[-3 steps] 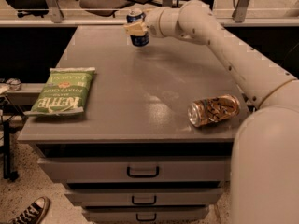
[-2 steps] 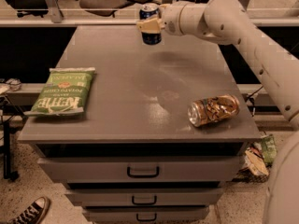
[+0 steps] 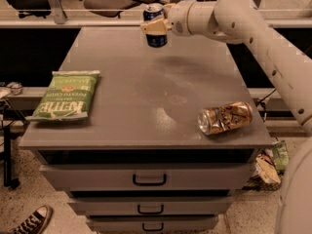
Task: Move pepsi can near orange can
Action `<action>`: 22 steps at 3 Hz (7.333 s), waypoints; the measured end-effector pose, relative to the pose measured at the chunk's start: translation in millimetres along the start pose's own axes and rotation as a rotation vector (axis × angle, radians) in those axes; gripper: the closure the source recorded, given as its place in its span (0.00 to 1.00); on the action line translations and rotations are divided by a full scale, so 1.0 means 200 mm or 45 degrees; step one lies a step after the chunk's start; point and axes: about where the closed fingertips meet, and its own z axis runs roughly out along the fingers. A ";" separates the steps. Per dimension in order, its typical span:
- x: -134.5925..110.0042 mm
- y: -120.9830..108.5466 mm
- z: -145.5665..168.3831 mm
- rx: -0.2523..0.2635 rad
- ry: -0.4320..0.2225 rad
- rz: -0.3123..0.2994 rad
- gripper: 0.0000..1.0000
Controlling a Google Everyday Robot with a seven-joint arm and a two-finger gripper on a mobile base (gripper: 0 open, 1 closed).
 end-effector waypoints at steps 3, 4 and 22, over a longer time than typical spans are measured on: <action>-0.17 0.36 -0.63 -0.052 0.054 -0.029 1.00; -0.05 0.41 -0.85 -0.033 0.103 0.013 1.00; 0.39 0.00 -0.99 0.512 0.630 -0.121 0.00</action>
Offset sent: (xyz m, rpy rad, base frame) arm -0.1649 -0.0425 0.0611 -0.0630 -0.0043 0.0856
